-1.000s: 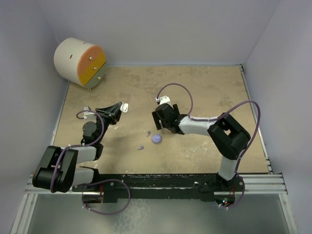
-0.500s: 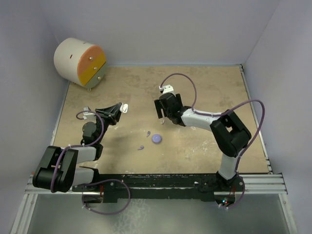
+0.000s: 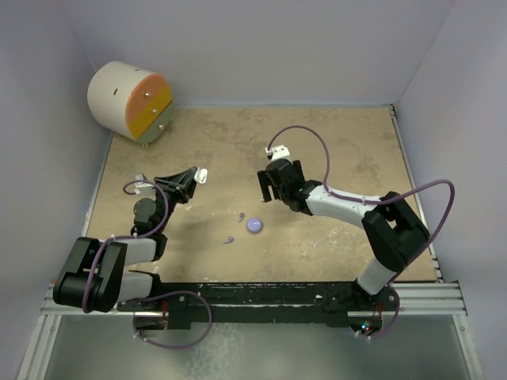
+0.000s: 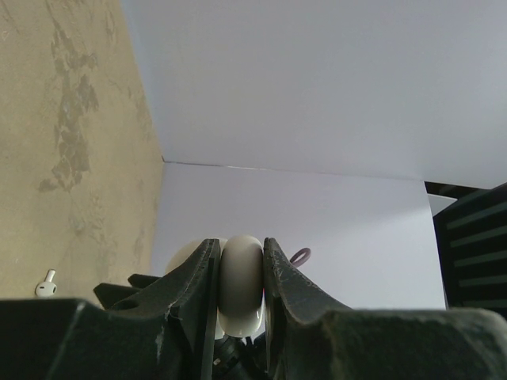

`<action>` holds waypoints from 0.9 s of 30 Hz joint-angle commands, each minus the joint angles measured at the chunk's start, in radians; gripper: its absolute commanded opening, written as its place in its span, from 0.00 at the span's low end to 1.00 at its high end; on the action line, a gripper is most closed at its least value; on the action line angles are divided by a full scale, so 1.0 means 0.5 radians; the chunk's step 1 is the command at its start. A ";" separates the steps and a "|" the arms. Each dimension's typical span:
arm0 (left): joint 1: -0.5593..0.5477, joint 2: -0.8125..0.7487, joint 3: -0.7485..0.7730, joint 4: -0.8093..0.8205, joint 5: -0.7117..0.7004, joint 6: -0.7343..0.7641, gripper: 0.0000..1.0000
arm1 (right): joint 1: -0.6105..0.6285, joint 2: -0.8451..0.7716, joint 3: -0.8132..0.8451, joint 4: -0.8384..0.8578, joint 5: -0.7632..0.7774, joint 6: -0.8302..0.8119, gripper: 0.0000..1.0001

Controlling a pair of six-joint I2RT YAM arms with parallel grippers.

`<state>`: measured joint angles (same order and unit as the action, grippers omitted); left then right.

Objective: Insert the wireless bluetooth earbuds into the charging case
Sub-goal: Adjust the earbud at the center of the board.

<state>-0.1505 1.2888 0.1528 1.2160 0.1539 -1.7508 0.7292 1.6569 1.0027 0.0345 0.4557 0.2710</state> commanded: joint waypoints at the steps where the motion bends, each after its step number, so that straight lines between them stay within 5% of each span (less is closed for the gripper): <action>1: 0.019 -0.021 0.001 0.151 0.023 -0.017 0.00 | 0.019 -0.092 -0.082 -0.065 -0.043 0.090 0.89; 27: 0.051 0.018 -0.015 0.200 0.048 -0.030 0.00 | 0.020 0.275 0.057 -0.046 -0.116 0.092 0.90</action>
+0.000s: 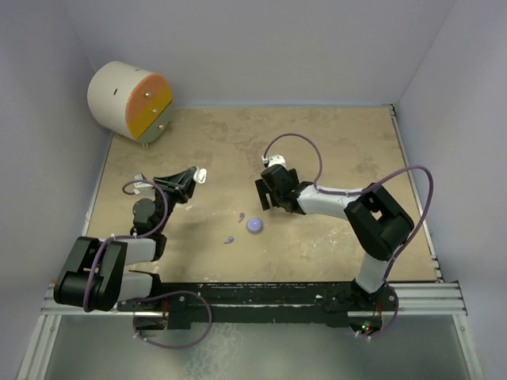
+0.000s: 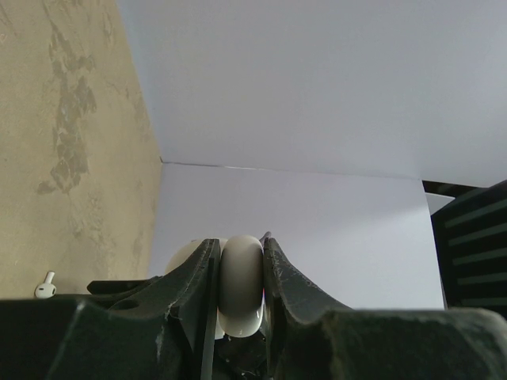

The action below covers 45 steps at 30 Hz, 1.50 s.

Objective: Insert the wireless bluetooth earbuds into the charging case
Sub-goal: Adjust the earbud at the center of the board.

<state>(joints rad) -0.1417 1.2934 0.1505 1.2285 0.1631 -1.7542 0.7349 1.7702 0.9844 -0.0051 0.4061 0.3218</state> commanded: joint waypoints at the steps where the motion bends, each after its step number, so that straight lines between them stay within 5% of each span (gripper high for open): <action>1: 0.037 0.010 -0.010 0.178 0.032 -0.023 0.00 | 0.009 0.062 0.105 0.037 -0.021 -0.012 0.90; 45: 0.093 0.034 -0.050 0.246 0.073 -0.050 0.00 | 0.169 0.417 0.664 0.080 -0.056 -0.166 0.90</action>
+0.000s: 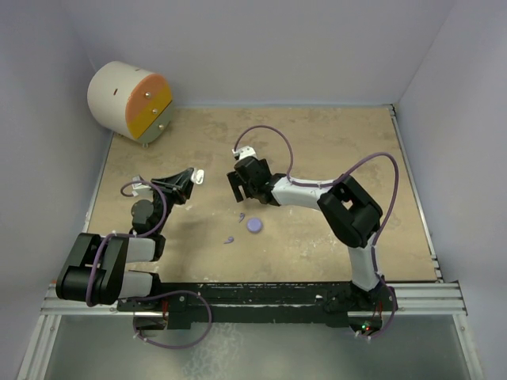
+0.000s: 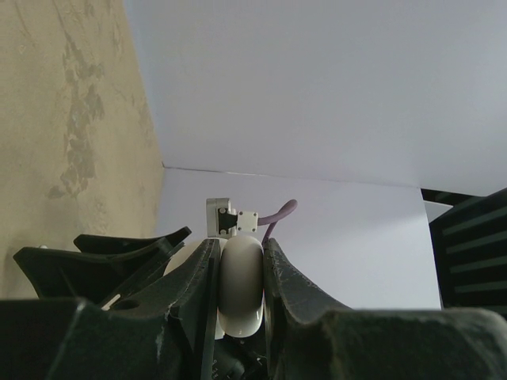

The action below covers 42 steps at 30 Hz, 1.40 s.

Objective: Insert the wireless bluetooth earbuds into the charging case
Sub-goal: Adjust the earbud at the center of the board.

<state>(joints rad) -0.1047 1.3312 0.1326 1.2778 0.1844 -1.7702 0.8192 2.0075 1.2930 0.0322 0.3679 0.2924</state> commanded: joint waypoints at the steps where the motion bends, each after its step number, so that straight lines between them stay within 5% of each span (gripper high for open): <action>1: 0.019 -0.041 -0.011 0.145 0.028 -0.018 0.00 | -0.001 -0.074 0.031 0.021 0.024 -0.140 0.90; 12: 0.022 -0.041 -0.018 0.150 0.033 -0.022 0.00 | -0.031 -0.209 -0.129 0.392 -0.612 -0.353 0.89; 42: 0.056 -0.084 -0.023 0.129 0.053 -0.028 0.00 | -0.140 -0.030 -0.060 0.411 -0.955 -0.269 0.88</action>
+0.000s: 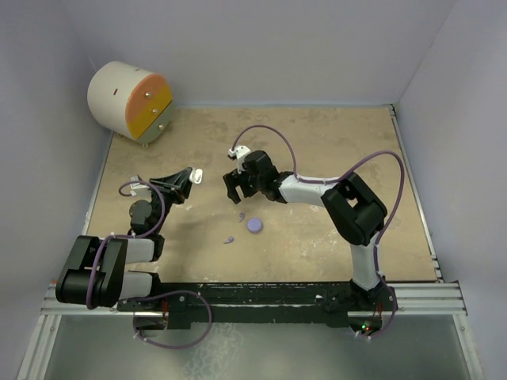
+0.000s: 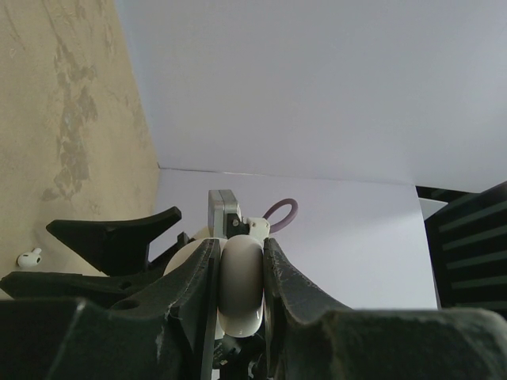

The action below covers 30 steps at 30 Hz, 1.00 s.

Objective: Insert the wireless bluetooth earbuds into the charging case
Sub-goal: Adjust the earbud at the center of the board.

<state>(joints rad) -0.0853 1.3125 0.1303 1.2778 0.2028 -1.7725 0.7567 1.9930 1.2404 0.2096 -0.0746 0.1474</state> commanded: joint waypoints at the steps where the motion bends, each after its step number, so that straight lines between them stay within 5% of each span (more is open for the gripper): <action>1: 0.017 -0.048 -0.019 0.129 0.018 -0.023 0.00 | -0.016 0.002 0.039 0.059 -0.076 0.023 0.88; 30: 0.026 -0.105 -0.023 0.093 0.026 -0.029 0.00 | -0.041 -0.125 -0.310 0.053 -0.100 0.101 0.88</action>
<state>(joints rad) -0.0795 1.2892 0.1249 1.2758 0.2062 -1.7733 0.7410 1.9713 1.1339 0.2951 -0.1246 0.1673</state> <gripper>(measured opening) 0.239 0.884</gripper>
